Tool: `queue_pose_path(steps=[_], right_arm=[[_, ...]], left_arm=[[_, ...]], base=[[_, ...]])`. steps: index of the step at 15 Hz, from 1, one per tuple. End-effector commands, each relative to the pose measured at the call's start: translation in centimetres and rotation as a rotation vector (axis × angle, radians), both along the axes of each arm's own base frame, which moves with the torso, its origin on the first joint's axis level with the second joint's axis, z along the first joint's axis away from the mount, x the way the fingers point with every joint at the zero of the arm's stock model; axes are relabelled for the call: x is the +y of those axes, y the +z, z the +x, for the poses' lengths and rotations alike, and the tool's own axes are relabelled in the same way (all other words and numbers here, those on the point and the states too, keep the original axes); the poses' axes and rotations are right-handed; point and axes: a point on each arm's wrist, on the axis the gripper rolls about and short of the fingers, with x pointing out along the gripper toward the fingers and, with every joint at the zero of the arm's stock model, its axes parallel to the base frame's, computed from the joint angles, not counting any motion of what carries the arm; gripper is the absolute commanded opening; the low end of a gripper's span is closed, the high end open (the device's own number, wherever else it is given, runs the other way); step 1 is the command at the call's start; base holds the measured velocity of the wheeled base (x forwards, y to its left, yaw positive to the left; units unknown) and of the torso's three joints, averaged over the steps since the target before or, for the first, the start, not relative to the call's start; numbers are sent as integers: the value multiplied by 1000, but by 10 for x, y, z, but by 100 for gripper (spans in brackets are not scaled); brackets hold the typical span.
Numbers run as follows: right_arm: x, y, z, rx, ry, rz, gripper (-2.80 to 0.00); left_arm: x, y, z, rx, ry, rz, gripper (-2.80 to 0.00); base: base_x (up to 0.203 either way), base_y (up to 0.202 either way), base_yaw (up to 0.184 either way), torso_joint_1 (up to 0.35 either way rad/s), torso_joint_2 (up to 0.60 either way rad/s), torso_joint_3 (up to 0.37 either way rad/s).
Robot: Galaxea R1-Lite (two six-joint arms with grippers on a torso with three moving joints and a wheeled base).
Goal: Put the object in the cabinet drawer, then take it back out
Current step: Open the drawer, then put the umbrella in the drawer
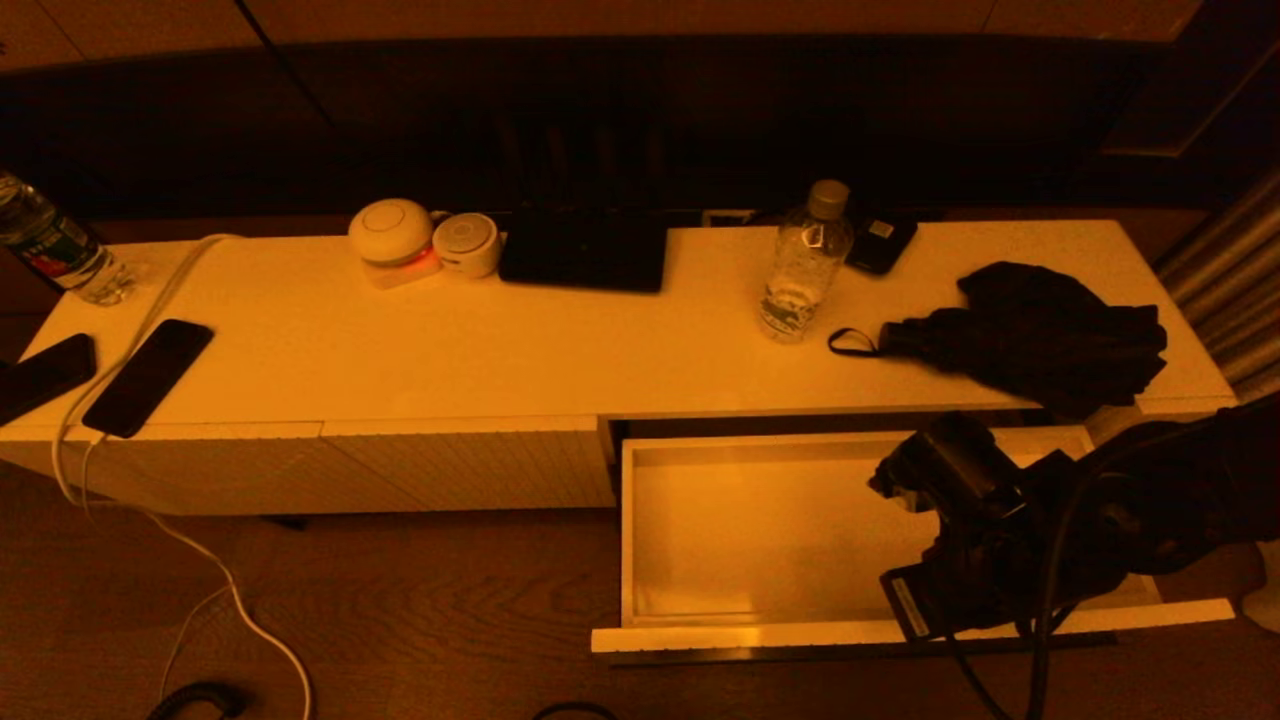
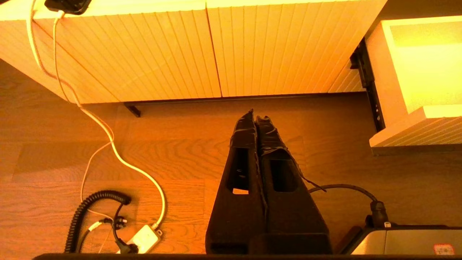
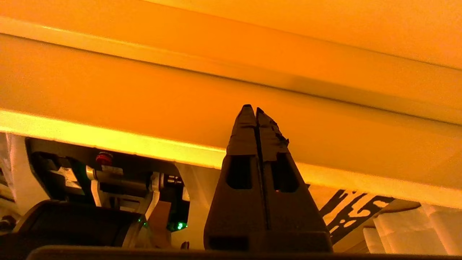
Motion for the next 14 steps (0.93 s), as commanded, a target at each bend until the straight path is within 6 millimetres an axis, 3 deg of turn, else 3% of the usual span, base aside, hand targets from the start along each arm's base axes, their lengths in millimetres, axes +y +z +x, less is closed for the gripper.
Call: queue_pose_path(steps=[1,6,10,14], right_arm=[[1,12,2,-60,-2,29,-280],[-10,63,-1,-320,-11,107,-280],[-30,106,-39,-469,150,22,-280],[-56,120,-76,-484,310,-120,-280]], left_arm=[[0,0,0,0,1,0,-280],[0,0,0,0,1,0,-280],[0,0,0,0,1,0,-280],[0,0,0,0,1,0,-280]], base=[[0,0,0,0,0,0],[0,0,0,0,0,0],[0,0,0,0,0,0],[0,0,0,0,0,0]])
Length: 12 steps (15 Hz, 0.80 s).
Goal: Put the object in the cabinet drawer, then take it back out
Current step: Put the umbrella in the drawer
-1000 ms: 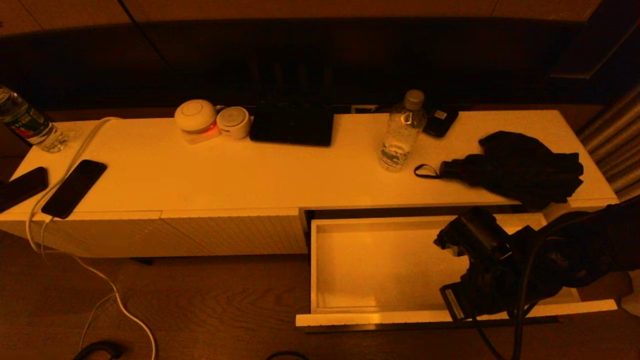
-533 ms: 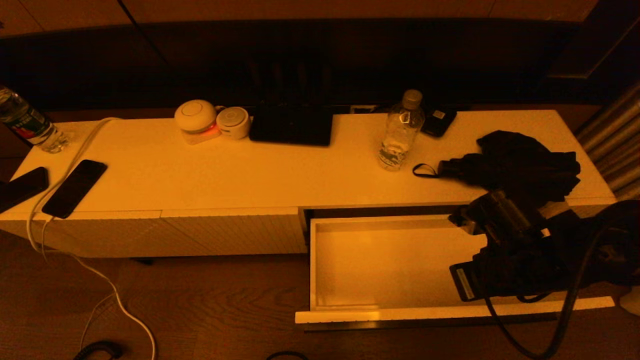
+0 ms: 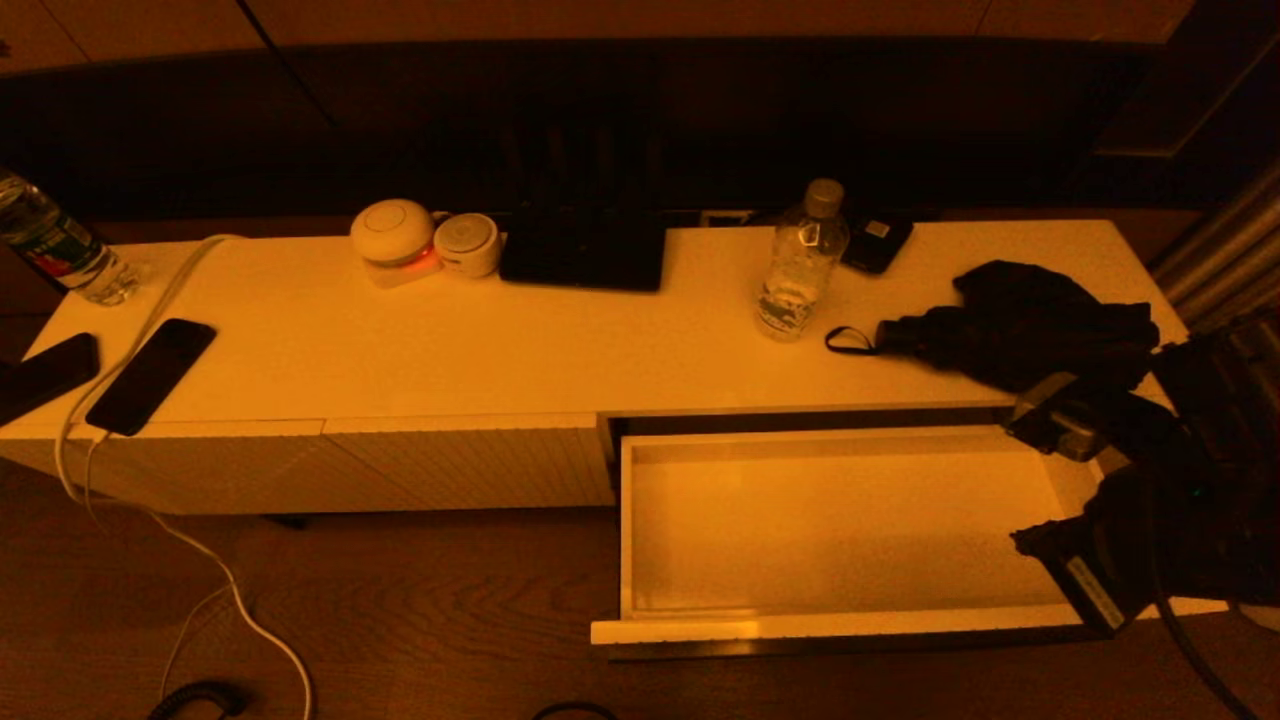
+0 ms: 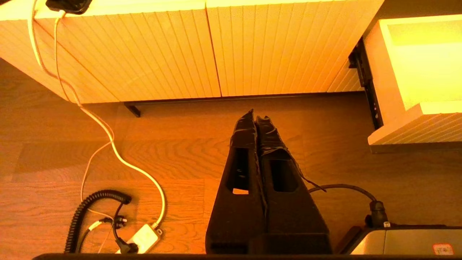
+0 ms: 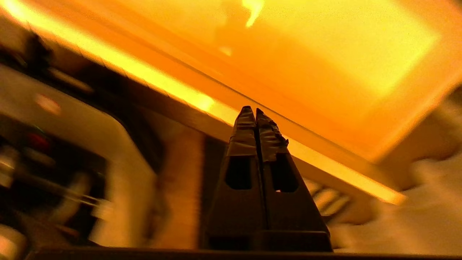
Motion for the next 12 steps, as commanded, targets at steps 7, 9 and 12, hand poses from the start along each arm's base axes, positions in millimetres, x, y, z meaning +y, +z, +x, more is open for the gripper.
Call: queue_pose_path(steps=[7,9,12], right_arm=[[-33,21,-37,-166,302,-373,-280],[-41,23,-36,-174,353,-487,-280],[-54,24,-27,-183,440,-691,-280]], left_arm=[[0,0,0,0,0,0,-280],[0,0,0,0,0,0,-280],[0,0,0,0,0,0,-280]], base=[[0,0,0,0,0,0],[0,0,0,0,0,0],[0,0,0,0,0,0]])
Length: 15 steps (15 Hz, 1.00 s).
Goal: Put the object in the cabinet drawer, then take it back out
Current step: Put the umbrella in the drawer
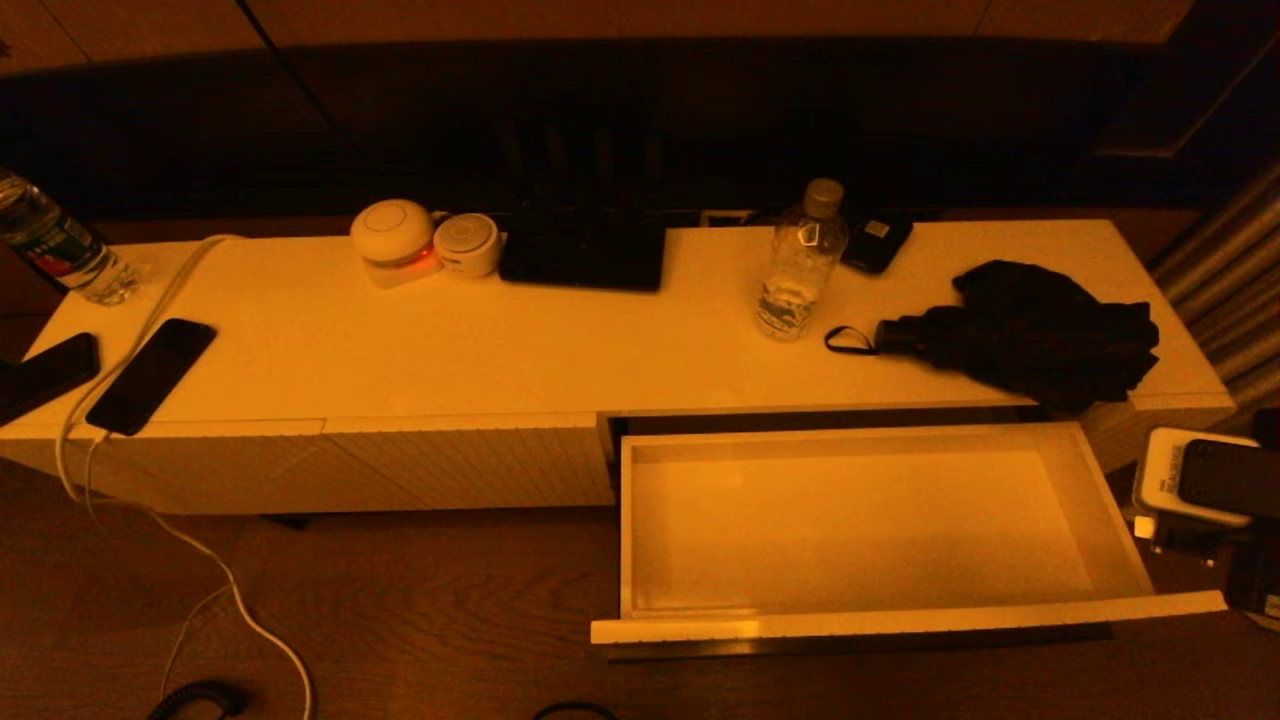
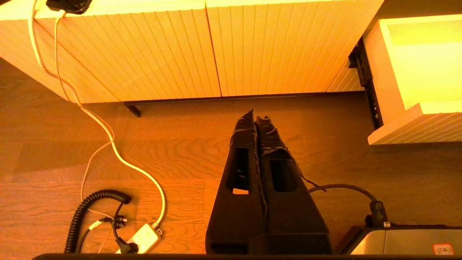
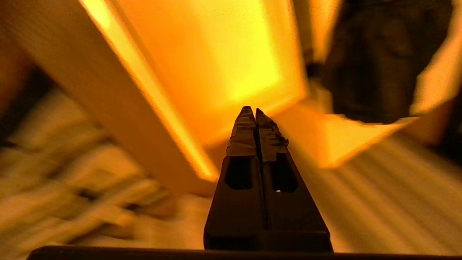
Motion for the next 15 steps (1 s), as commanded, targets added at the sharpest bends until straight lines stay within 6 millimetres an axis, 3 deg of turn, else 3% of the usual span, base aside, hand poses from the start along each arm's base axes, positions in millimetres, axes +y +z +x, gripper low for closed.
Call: queue_pose_path(steps=[1,5,9,10,15], right_arm=[[-8,0,4,2,54,-132,-280],[-8,-7,26,-27,172,-247,-280],[-6,-8,36,-30,269,-307,-280],[-6,-9,38,-41,283,-313,0],[-4,-12,58,-13,271,-319,0]], left_arm=[[0,0,0,0,0,0,-280],[0,0,0,0,0,0,-280],[0,0,0,0,0,0,-280],[0,0,0,0,0,0,-280],[0,0,0,0,0,0,-280]], base=[[0,0,0,0,0,0],[0,0,0,0,0,0],[0,0,0,0,0,0],[0,0,0,0,0,0],[0,0,0,0,0,0]])
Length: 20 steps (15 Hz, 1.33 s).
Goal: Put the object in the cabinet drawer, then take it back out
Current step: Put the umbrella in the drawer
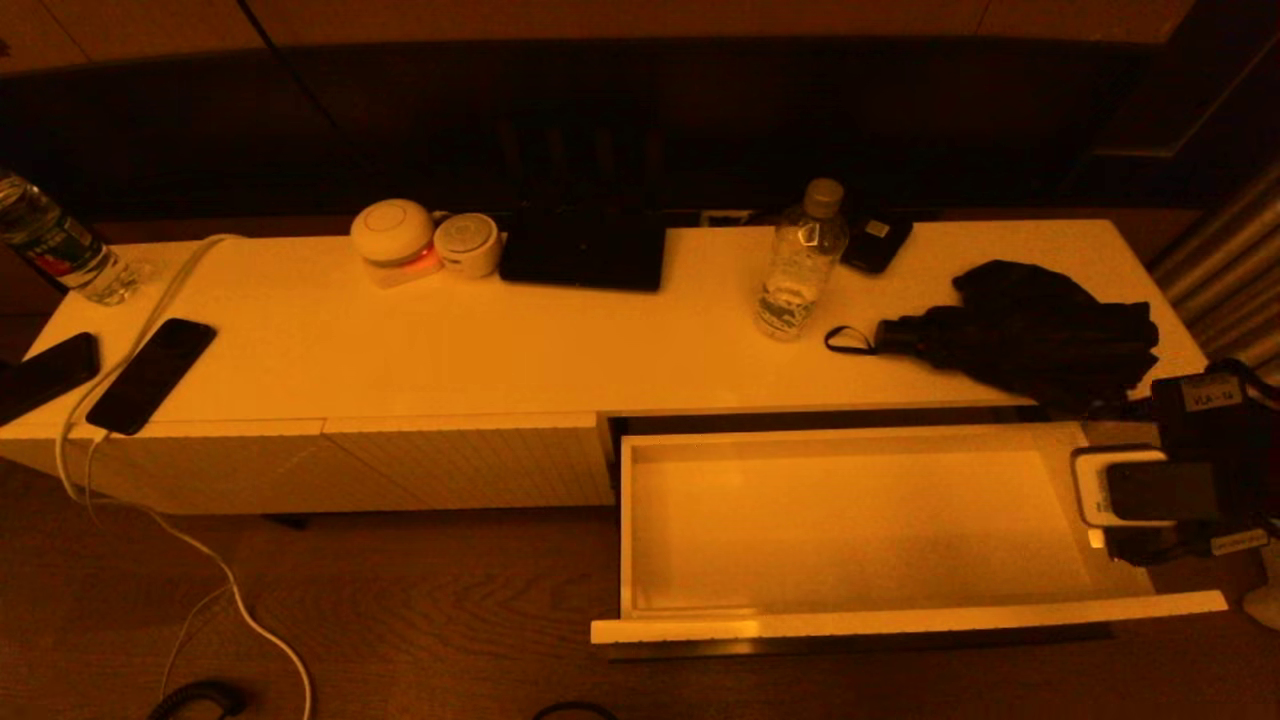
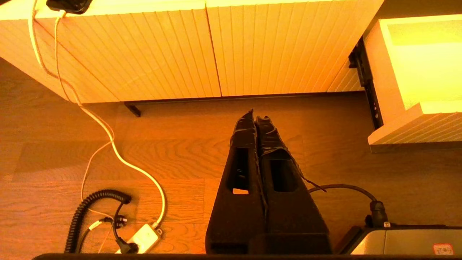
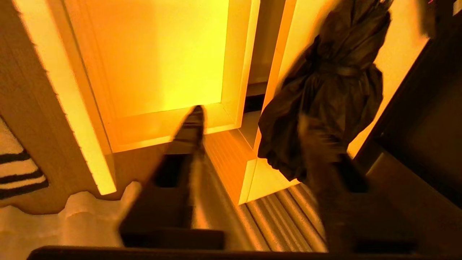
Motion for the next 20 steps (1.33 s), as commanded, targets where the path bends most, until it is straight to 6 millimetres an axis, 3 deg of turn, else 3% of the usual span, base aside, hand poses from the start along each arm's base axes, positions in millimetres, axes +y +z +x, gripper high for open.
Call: queue_pose_path(steps=[1,13,20], right_arm=[[1,-4,13,24,-8,-19,0],[-1,4,102,80,-73,-25,0],[-7,13,130,41,-112,0,0]], left_arm=[[0,0,0,0,0,0,-280],[0,0,0,0,0,0,-280],[0,0,0,0,0,0,-280]], base=[[0,0,0,0,0,0],[0,0,0,0,0,0],[0,0,0,0,0,0]])
